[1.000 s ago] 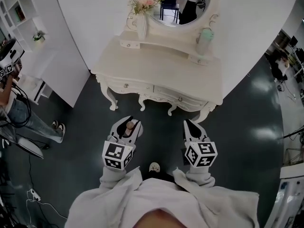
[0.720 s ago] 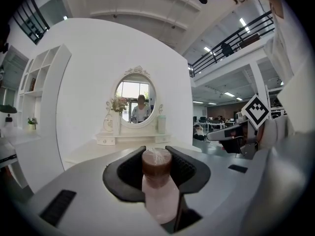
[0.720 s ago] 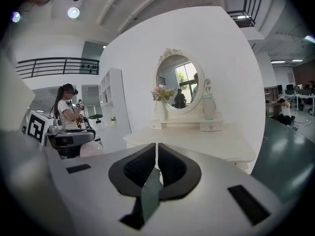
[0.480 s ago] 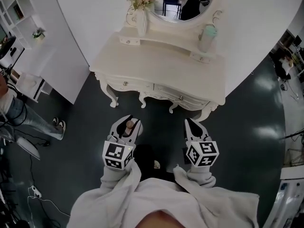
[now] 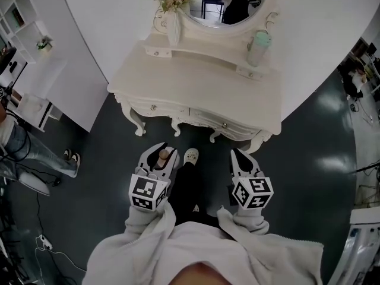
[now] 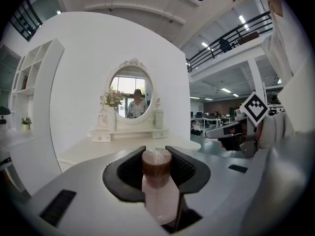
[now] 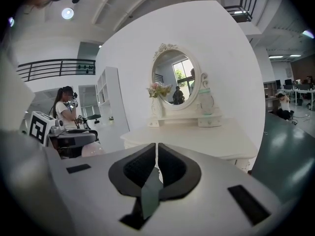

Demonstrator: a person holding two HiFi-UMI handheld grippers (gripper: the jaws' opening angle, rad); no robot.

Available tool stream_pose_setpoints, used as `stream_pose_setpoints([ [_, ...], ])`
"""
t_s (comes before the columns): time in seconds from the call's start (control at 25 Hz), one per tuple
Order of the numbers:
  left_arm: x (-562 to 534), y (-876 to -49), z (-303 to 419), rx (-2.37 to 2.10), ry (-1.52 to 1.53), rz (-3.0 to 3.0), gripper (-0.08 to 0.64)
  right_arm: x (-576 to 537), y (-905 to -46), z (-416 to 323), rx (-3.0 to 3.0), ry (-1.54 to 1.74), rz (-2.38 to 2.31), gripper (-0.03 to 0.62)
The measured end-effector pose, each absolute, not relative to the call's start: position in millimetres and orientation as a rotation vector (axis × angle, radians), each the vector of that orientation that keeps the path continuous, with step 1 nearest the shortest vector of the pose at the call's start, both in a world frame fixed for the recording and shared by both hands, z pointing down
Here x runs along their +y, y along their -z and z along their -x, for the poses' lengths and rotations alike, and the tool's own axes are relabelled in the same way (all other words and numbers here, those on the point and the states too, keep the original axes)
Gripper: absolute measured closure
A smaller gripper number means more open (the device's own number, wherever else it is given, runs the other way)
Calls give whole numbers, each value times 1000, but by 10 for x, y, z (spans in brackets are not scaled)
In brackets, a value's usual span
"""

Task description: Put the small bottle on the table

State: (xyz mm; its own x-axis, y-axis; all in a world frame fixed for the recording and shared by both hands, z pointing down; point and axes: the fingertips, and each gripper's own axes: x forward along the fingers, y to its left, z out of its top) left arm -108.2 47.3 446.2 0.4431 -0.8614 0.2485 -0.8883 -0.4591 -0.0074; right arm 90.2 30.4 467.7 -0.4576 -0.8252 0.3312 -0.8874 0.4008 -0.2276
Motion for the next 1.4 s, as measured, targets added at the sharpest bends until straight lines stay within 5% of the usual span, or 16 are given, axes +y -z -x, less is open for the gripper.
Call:
stream_pose_setpoints([
  [1.4, -2652, -4283, 996, -1367, -307, -2679, 430, -2524, -4476, -878, -2399, -563, -1638, 554],
])
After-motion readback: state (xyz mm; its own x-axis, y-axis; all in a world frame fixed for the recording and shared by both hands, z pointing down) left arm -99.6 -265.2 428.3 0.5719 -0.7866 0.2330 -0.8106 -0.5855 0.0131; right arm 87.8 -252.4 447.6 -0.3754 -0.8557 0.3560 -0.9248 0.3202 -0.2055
